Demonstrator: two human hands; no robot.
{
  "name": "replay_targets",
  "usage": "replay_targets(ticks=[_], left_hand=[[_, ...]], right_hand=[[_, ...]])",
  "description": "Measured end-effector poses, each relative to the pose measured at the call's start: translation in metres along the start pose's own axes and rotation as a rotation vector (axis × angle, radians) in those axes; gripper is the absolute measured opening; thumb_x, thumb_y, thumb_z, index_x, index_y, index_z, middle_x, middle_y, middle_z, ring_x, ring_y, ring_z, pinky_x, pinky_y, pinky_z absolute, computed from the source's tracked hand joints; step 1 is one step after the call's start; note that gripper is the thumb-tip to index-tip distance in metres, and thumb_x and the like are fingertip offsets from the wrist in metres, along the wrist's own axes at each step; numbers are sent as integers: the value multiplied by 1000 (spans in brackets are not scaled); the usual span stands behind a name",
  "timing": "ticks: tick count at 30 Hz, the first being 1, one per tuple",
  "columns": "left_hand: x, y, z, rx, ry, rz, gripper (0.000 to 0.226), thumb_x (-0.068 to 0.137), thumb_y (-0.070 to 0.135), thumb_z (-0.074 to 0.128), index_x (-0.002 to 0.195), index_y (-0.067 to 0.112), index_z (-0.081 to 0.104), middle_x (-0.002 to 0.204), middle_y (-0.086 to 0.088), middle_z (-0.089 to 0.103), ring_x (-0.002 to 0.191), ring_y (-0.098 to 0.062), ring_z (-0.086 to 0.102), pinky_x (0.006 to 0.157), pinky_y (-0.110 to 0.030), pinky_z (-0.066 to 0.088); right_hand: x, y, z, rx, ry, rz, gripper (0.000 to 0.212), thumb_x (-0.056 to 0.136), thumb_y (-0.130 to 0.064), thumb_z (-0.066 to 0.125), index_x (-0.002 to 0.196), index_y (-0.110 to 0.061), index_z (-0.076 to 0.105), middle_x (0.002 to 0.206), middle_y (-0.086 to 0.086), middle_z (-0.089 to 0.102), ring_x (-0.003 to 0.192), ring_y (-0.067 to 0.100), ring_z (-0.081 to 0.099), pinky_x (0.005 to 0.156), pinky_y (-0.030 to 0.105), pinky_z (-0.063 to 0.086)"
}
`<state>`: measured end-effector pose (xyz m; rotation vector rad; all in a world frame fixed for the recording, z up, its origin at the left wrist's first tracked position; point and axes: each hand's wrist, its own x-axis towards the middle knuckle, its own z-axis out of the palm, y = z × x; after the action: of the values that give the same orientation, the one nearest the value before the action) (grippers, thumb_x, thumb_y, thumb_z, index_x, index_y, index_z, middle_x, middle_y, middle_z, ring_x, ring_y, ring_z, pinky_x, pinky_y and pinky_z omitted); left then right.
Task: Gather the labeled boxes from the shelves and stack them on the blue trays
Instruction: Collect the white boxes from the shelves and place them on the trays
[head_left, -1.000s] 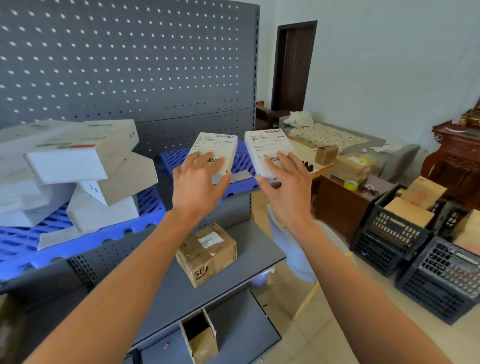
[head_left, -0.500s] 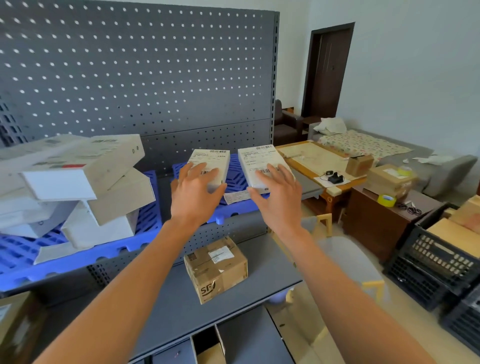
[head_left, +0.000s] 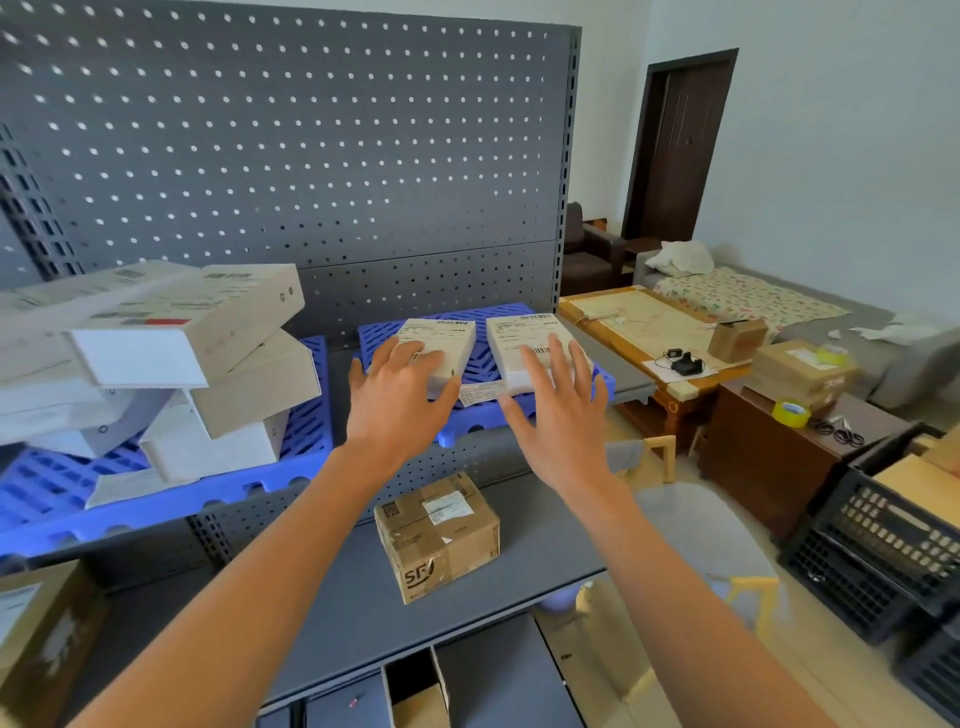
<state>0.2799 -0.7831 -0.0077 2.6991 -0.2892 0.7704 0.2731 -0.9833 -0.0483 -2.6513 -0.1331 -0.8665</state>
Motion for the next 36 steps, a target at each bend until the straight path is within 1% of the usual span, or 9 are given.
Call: replay_targets(ticks=[4,7,11,17,21,24,26,31,36], left_hand=[[-17,6,-2,5,103,90,28,91,34,70,114,18,73,126,-5,65,128,-33,53,102,-65,39],[-33,15,-6,-42,133,125,28,91,31,70,117,19,72,128,-5,65,128,-31,52,98,-60,43],[-56,19,-23,-239,81,78,27,94,32,67,119,22,72,129,0,66,126,-25,53,97,-55,47],[-107,-6,-55,-240,-36,87,28,97,33,62,121,23,71,125,5,68,122,-21,57,95,-50,51],[-150,-37,-86,-204,-103,14,32,98,40,58,126,27,68,132,6,65,123,-20,57,97,-47,51],[-189,-63,-113,-140,-181,-42,38,99,43,56,135,30,62,141,6,59,132,-21,51,106,-48,44],[-215,-82,-135,-93,-218,-84,44,100,45,54,141,29,57,145,5,55,136,-23,47,108,-48,41],[-276,-129,-195,-24,-226,-191,49,100,45,54,146,27,51,148,2,52,136,-26,48,109,-50,42],[-340,-174,-252,23,-190,-298,48,97,43,57,142,25,56,141,0,60,129,-28,53,102,-50,48]], right_hand=[[-20,-3,-8,-3,12,-8,61,99,-51,50,152,-24,36,166,8,19,153,31,12,117,61,23],[-36,-5,-16,2,31,-17,56,98,-44,55,149,-23,41,163,8,27,151,30,20,114,60,30],[-57,-14,-23,17,16,-20,52,97,-37,59,145,-21,47,159,8,36,145,31,33,106,56,41],[-86,-43,-34,2,-35,-75,40,99,-39,55,134,-21,59,150,5,48,137,26,44,103,49,45],[-110,-85,-42,0,-96,-99,43,101,-41,51,139,-22,56,151,4,48,137,25,44,106,47,41],[-131,-127,-47,7,-132,-107,43,101,-41,51,138,-20,57,151,5,49,136,25,46,106,47,42],[-147,-159,-50,12,-183,-113,43,101,-42,50,139,-21,57,152,5,48,136,26,46,106,47,43],[-187,-240,-54,110,-258,-184,44,102,-38,50,141,-19,55,154,6,45,138,28,43,108,49,40],[-227,-317,-54,181,-315,-272,48,103,-46,44,142,-20,53,154,4,45,140,25,41,109,51,40]])
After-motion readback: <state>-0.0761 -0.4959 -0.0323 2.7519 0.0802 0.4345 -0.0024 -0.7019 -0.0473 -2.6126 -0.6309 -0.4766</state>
